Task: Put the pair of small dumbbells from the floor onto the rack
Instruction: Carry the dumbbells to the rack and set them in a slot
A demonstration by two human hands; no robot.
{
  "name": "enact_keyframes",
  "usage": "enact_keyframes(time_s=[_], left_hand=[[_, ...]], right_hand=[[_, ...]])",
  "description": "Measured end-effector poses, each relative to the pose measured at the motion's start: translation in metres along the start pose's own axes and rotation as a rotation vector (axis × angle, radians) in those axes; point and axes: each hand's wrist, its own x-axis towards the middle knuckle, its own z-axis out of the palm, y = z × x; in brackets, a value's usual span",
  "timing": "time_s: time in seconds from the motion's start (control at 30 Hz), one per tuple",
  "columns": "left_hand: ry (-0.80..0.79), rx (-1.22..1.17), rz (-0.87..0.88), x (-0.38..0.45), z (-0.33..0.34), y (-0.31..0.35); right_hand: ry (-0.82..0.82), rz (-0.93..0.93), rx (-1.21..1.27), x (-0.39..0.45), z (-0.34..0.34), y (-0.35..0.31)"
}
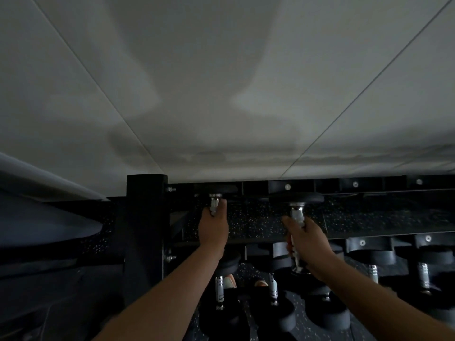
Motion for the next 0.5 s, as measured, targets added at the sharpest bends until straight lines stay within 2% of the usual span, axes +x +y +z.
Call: enact_keyframes(time_s=[0.5], left_hand=[[0.156,0.238,0.084,0.006,0.013,-0.010]], right_hand=[[0.129,-0.013,-0.115,0.045,0.006,0.010]])
